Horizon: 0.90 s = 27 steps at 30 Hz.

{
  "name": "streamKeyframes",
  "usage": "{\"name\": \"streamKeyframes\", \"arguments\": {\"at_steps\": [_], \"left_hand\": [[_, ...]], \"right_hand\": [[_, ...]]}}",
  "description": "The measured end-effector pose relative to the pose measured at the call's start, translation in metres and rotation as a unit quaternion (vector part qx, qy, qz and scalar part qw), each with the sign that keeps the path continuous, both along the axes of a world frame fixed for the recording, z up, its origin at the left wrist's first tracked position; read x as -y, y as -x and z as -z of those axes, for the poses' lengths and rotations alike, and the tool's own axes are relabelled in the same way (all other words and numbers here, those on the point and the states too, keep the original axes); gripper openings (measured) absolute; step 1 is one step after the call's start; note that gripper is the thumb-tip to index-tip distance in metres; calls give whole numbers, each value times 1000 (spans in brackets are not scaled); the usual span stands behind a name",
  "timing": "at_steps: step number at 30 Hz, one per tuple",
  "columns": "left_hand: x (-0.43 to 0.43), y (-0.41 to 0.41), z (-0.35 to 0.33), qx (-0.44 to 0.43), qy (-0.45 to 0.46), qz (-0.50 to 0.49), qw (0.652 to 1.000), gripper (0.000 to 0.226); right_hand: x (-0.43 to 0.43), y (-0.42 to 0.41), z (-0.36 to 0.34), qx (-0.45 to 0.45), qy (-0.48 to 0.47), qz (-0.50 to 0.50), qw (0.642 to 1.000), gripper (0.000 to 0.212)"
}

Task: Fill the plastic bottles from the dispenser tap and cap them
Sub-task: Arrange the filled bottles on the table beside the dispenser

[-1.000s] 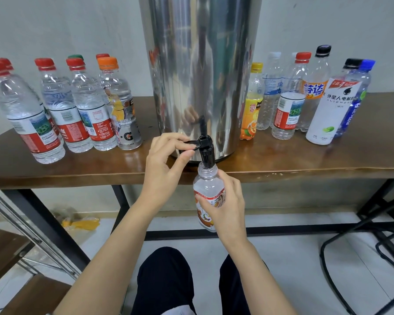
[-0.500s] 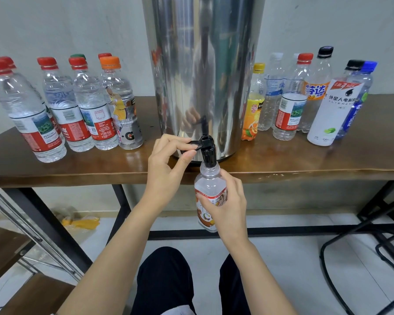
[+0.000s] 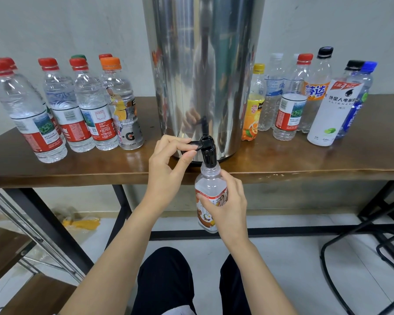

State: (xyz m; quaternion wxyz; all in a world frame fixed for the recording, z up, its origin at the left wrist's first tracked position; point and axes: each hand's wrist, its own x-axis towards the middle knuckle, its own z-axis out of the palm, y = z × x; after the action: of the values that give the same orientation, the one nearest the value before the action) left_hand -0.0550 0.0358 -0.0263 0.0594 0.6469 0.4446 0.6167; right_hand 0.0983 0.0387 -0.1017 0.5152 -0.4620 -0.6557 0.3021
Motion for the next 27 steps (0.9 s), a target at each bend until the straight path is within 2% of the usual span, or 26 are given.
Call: {"name": "streamKeyframes", "arguments": {"at_steps": [27], "left_hand": [[-1,-1,1,18,-4,8,1000,8]], "right_hand": [[-2,0,1,12,14,4,1000,75]]}}
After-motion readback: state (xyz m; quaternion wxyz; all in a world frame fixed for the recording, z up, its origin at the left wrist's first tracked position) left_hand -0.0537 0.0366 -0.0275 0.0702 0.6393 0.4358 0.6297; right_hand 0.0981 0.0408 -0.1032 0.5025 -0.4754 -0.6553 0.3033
